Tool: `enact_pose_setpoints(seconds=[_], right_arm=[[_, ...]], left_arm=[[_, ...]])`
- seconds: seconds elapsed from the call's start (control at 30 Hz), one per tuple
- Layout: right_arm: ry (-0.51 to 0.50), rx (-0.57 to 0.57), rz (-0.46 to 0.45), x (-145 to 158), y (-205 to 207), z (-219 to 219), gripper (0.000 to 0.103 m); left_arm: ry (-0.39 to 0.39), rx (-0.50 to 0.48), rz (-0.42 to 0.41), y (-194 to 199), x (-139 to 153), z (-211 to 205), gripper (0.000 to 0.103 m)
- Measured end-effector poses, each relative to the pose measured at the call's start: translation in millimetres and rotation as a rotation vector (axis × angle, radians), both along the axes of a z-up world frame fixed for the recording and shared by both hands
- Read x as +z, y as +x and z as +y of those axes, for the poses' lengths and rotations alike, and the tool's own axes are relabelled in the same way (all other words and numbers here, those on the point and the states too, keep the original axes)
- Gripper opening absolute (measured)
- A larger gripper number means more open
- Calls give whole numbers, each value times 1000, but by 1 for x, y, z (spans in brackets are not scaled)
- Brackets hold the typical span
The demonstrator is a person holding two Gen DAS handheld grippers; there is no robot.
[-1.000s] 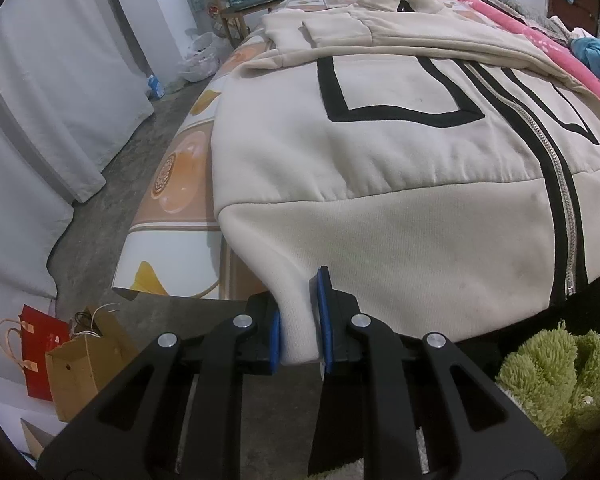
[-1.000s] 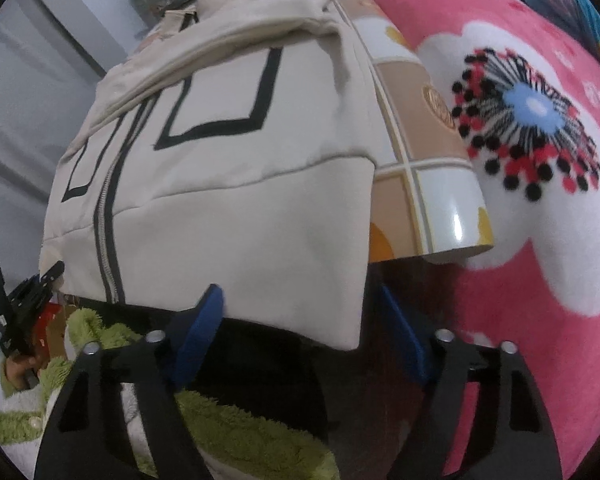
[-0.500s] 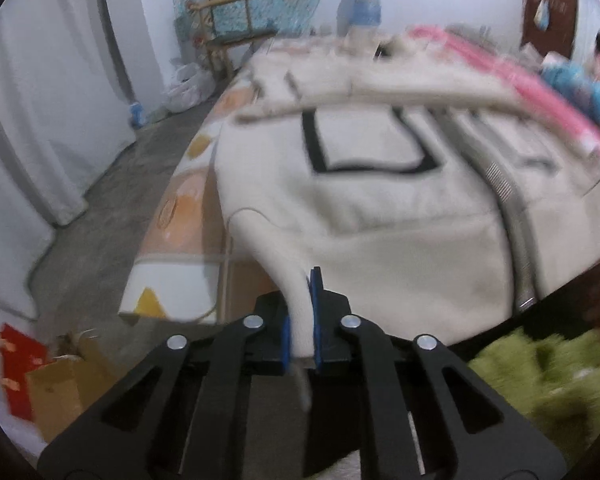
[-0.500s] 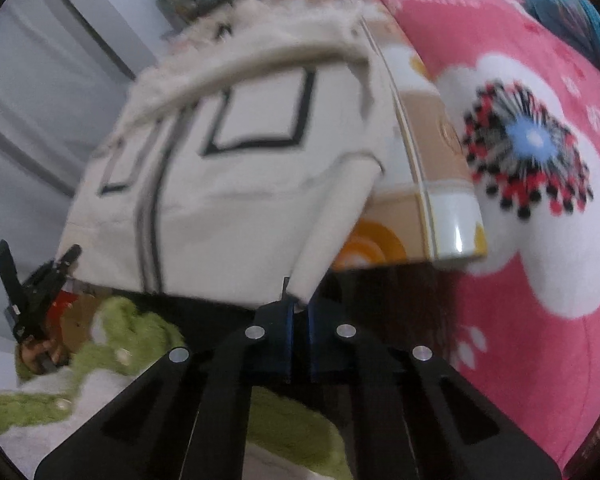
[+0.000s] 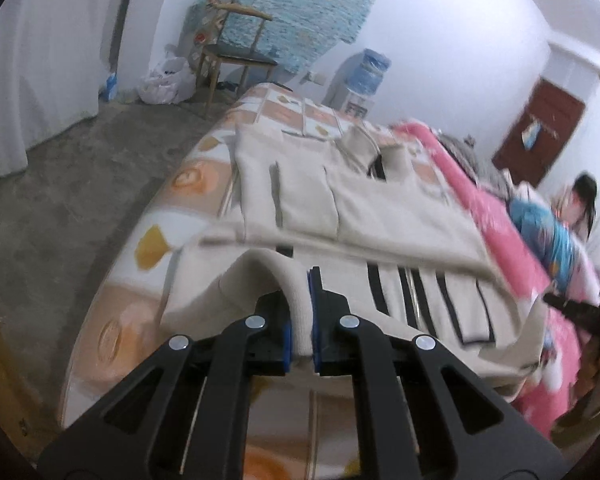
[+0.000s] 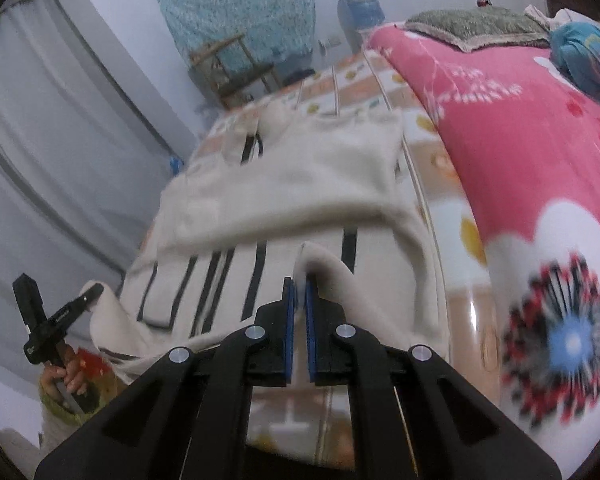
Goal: Fold large clothes
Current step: 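Fold the side edge over toward the middle with both grippers and release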
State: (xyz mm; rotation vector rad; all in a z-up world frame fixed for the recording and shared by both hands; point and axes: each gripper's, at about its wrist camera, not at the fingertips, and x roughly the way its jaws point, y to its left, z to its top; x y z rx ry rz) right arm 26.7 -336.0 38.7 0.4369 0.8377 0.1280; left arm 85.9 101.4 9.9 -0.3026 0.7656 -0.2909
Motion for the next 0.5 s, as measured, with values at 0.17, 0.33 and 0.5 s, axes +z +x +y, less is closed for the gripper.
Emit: enact_pose_setpoints(seconds=[0.17, 0.33, 0.5], right_arm=[[54, -53, -38, -15, 53, -20, 7], [44, -121, -36, -38, 71, -37, 42], [-33, -174, -31, -44, 42, -50, 49]], left_arm=[[-50, 35, 32, 47, -14, 3, 9], [-94, 136, 28, 62, -28, 29, 34], [-45, 163, 36, 45, -31, 49, 36]])
